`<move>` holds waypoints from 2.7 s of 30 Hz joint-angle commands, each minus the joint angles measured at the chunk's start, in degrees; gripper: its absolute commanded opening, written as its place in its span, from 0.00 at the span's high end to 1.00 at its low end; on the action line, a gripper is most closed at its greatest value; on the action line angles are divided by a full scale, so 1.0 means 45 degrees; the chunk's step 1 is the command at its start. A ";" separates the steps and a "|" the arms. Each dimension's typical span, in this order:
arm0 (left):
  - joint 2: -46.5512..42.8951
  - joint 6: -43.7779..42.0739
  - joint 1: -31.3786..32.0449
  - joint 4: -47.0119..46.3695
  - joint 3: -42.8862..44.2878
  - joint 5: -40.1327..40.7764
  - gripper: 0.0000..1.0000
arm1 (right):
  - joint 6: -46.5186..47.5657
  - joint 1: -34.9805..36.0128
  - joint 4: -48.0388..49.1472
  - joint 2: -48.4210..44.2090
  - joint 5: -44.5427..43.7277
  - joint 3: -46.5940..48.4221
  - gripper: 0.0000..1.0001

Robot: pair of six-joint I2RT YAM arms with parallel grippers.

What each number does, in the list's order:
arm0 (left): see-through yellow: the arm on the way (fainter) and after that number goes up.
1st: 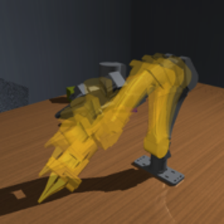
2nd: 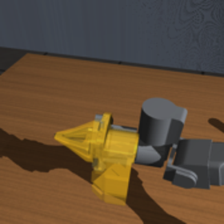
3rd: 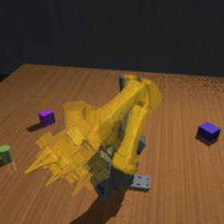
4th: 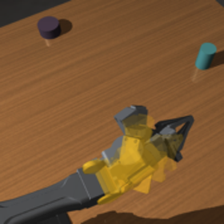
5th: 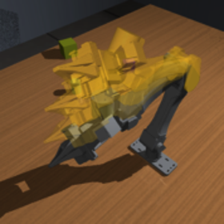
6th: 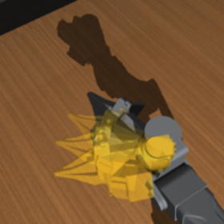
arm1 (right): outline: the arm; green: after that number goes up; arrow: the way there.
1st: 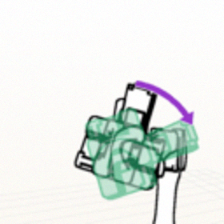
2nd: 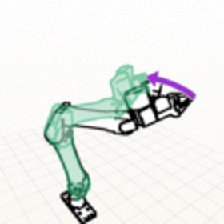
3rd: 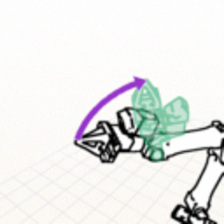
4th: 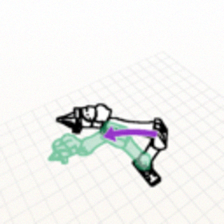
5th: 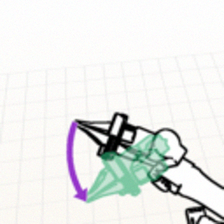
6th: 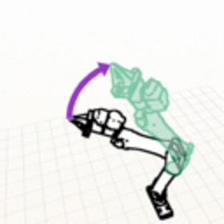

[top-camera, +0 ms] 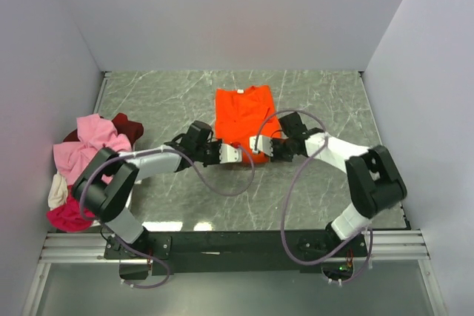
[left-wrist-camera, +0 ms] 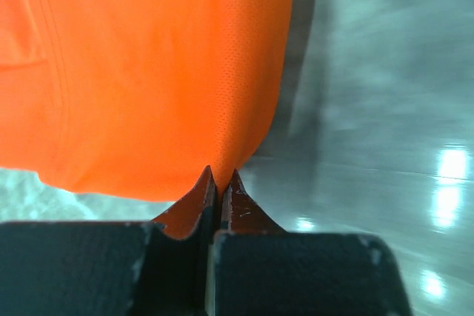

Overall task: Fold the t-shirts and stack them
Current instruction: Fold the tshirt

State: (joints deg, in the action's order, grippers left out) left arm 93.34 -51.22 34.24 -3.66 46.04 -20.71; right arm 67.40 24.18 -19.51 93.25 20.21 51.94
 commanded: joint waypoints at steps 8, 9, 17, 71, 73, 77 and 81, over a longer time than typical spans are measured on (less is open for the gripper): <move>-0.3279 0.2318 0.3031 0.4230 -0.1207 -0.1804 1.00 | 0.0591 0.1246 -0.5350 -0.5856 0.1563 -0.3065 1.00; -0.3668 0.2591 0.3249 0.4328 -0.1305 -0.1804 1.00 | 0.0454 0.1285 -0.5778 -0.6169 0.1661 -0.3105 1.00; -0.4474 0.2264 0.3428 0.3996 -0.1113 -0.1024 1.00 | -0.0992 0.0820 -0.5742 -0.6761 0.1252 -0.1800 1.00; 0.7225 0.2885 -0.2980 0.1068 1.1506 -0.1416 1.00 | -0.6245 -0.2269 -0.2404 0.7733 -0.2438 1.3885 1.00; 0.7402 0.3062 -0.2980 0.1009 1.1818 -0.1122 1.00 | -0.6402 -0.2269 -0.2228 0.7987 -0.2711 1.4062 1.00; 0.7908 0.3607 -0.2960 0.0931 1.2209 -0.0594 1.00 | -0.6734 -0.2249 -0.1916 0.8358 -0.3141 1.4510 1.00; 0.8339 0.4796 -0.2922 0.0912 1.2893 0.0377 0.91 | -0.7358 -0.2211 -0.0902 0.8729 -0.4000 1.4590 0.87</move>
State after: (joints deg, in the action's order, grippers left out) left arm 129.82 -35.18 20.97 2.50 100.36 -23.92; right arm 37.17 14.63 -29.06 131.81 7.46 114.87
